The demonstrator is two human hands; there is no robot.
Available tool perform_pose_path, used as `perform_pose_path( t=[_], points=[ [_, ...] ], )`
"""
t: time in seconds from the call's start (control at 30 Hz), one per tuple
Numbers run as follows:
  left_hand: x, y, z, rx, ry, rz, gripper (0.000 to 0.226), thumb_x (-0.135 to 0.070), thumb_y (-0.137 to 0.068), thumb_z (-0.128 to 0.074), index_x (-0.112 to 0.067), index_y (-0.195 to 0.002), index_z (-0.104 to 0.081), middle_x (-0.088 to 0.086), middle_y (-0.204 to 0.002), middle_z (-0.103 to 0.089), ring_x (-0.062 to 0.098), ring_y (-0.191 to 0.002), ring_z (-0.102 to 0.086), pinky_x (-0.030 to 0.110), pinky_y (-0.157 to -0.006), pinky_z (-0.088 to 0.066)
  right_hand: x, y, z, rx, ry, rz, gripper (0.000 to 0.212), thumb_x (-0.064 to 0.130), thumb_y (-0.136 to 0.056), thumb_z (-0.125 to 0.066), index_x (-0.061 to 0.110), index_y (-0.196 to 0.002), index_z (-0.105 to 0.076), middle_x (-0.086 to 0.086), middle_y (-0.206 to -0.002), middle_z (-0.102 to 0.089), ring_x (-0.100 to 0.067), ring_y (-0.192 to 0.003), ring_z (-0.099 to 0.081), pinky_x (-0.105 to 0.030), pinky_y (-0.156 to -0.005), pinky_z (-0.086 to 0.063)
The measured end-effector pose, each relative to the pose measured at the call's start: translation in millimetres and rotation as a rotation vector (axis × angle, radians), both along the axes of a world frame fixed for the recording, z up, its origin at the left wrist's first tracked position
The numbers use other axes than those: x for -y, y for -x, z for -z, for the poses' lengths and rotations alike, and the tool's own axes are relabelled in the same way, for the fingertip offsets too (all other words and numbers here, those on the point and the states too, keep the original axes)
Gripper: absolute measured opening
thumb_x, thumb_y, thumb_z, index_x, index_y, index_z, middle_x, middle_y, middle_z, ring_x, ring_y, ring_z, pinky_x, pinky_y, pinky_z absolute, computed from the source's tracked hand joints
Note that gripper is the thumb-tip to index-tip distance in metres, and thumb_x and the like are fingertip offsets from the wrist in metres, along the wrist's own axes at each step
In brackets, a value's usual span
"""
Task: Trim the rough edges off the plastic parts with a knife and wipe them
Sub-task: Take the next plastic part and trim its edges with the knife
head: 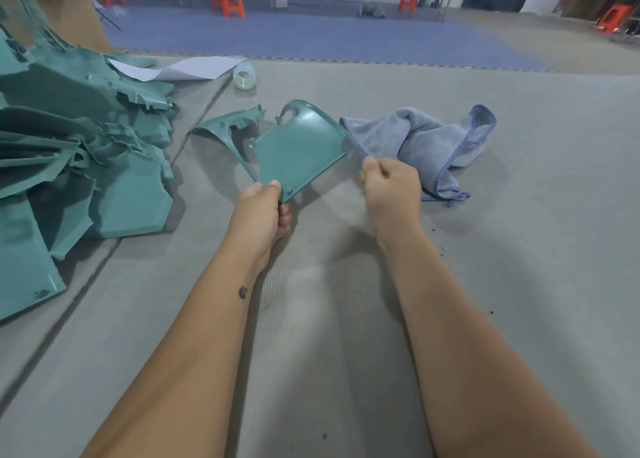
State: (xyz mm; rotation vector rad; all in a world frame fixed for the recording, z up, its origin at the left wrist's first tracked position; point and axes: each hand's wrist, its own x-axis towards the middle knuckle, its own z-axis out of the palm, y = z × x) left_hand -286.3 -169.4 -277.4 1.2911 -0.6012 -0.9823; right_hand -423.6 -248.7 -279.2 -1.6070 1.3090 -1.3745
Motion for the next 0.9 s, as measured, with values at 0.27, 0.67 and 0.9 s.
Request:
perform_pose_path(
  t=[0.27,0.67,0.9],
  points=[
    [0.4,0.9,-4.6,-0.133,0.028,0.003,0.025,-0.015,-0.103,-0.033,-0.017,-0.079,-0.042,-0.007,-0.044,-0.038,0.005,-0.038,-0.029,0.016,-0.039,-0.021,-26.1,-27.9,0.4,0.138,-0.095,-0.323,0.041,0.02,-0.097,-0.053,0.018,-0.056,-0.049,0.011,-0.044,-0.036,-0.006,-0.042,-0.029,-0.024,-0.045,-0.024],
    [0.1,-6.6,-3.6,-0.215,0.059,0.089,0.033,-0.009,-0.101,-0.029,-0.017,-0.071,-0.039,-0.008,-0.043,-0.033,0.004,-0.036,-0.025,0.014,-0.033,-0.018,-38.1,-34.4,3.0,-0.051,-0.088,-0.412,0.042,0.016,-0.097,-0.054,-0.014,-0.068,-0.048,-0.005,-0.052,-0.033,-0.014,-0.049,-0.028,-0.029,-0.051,-0.024],
    [0.9,-9.5,-0.7,-0.235,0.075,0.107,0.034,-0.008,-0.102,-0.028,-0.017,-0.07,-0.039,-0.007,-0.045,-0.031,0.005,-0.038,-0.022,0.016,-0.037,-0.015,-35.7,-37.8,1.6,-0.104,-0.023,-0.355,0.042,0.016,-0.095,-0.056,-0.008,-0.062,-0.047,0.003,-0.05,-0.028,-0.009,-0.048,-0.024,-0.029,-0.049,-0.021]
  ],
)
